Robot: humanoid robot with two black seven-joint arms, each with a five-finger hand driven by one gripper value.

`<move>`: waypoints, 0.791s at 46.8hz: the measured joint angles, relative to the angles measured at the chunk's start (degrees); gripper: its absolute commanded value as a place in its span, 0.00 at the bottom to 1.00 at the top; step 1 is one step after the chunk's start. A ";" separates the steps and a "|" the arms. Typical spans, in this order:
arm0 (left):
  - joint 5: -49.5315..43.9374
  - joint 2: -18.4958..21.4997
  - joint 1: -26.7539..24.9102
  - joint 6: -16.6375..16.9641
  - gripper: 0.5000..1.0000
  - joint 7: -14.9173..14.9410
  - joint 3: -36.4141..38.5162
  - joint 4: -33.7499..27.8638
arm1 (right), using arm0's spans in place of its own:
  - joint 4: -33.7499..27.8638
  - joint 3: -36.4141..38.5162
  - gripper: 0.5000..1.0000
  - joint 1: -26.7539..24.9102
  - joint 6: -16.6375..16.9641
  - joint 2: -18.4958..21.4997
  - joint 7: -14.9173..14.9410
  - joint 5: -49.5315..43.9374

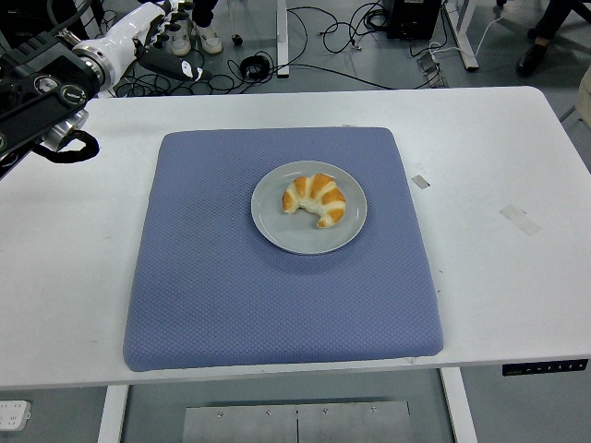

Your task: Place the bread on the table

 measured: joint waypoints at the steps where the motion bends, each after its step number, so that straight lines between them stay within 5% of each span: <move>1: 0.63 -0.15 0.01 0.33 0.94 0.02 0.05 -0.08 | 0.00 0.00 1.00 0.00 0.00 0.00 0.00 0.00; 25: 6.48 -4.73 -0.05 1.35 0.94 2.56 5.15 -2.58 | 0.00 0.00 1.00 -0.01 0.01 0.00 0.03 0.00; 37: 13.70 -5.94 -0.17 1.33 0.94 8.69 5.84 -10.13 | 0.00 0.00 1.00 -0.01 0.01 0.00 -0.01 0.00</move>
